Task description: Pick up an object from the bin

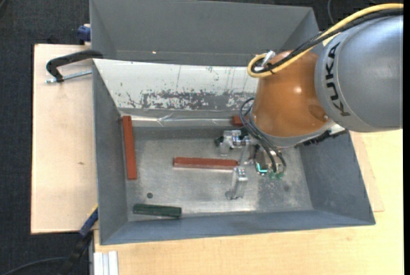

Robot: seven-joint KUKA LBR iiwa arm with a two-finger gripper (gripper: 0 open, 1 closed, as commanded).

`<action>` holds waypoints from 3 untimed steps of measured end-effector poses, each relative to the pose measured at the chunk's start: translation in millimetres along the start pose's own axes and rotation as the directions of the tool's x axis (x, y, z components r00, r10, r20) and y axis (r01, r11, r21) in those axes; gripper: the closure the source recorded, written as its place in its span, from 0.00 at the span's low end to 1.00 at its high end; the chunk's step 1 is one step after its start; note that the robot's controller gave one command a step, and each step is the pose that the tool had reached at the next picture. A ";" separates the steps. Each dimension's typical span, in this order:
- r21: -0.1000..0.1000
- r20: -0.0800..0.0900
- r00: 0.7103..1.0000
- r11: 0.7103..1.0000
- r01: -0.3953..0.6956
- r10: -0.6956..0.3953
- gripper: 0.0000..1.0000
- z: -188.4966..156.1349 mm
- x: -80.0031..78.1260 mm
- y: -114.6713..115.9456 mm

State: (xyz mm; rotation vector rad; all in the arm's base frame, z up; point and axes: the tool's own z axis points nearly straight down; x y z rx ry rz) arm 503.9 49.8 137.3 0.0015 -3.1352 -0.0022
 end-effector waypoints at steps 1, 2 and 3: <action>-0.003 0.002 1.000 1.000 -0.031 0.031 0.00 70.5 -17.8 70.6; -0.001 0.007 0.999 0.999 -0.037 0.037 1.00 66.6 -19.7 66.2; -0.006 0.020 0.999 0.999 -0.043 0.043 1.00 -103.4 -40.3 119.9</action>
Offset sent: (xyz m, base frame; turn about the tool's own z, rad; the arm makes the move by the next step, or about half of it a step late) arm 0.0187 0.0649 -0.0673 0.0384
